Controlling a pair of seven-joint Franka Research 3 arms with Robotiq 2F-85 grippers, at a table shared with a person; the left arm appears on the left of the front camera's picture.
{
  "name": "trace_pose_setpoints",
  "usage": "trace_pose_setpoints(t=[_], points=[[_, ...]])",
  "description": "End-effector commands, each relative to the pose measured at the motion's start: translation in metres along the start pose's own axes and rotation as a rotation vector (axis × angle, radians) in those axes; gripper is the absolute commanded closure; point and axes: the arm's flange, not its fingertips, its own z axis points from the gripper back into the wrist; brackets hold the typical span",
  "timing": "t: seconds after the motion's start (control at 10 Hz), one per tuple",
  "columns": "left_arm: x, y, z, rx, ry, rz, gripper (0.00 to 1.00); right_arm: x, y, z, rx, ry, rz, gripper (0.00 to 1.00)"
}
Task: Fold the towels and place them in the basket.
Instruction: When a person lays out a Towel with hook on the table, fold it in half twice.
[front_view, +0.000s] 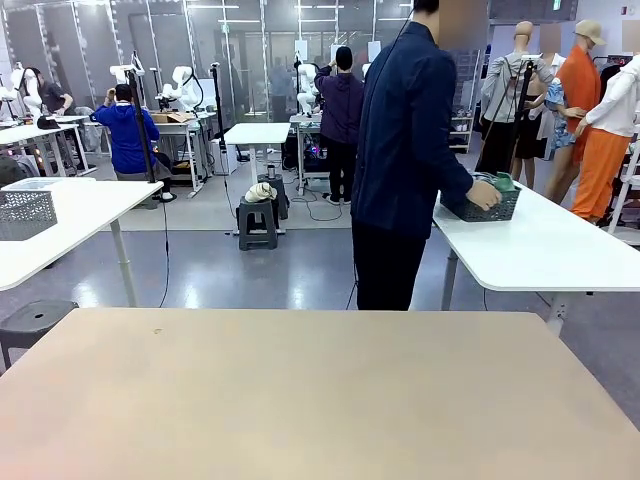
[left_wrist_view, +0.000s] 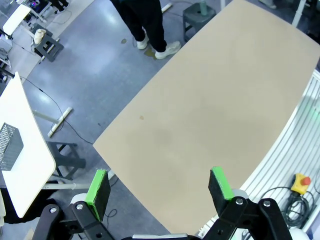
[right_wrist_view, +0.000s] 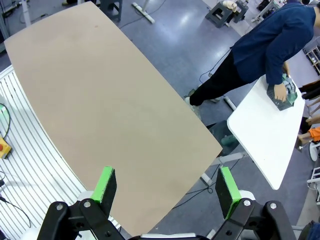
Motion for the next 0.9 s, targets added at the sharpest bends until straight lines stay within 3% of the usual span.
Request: trace_pose_setpoints(t=[0.0,0.8], points=[[-0.0015,-0.0015,-0.0002,0.003,0.0,-0.009,0.0,0.0,-0.001,-0.0002,0.0,-0.002,0.0,0.0],[-0.0015,-0.0015,-0.0002,0.003,0.0,-0.009,0.0,0.0,-0.001,-0.0002,0.0,-0.002,0.0,0.0]])
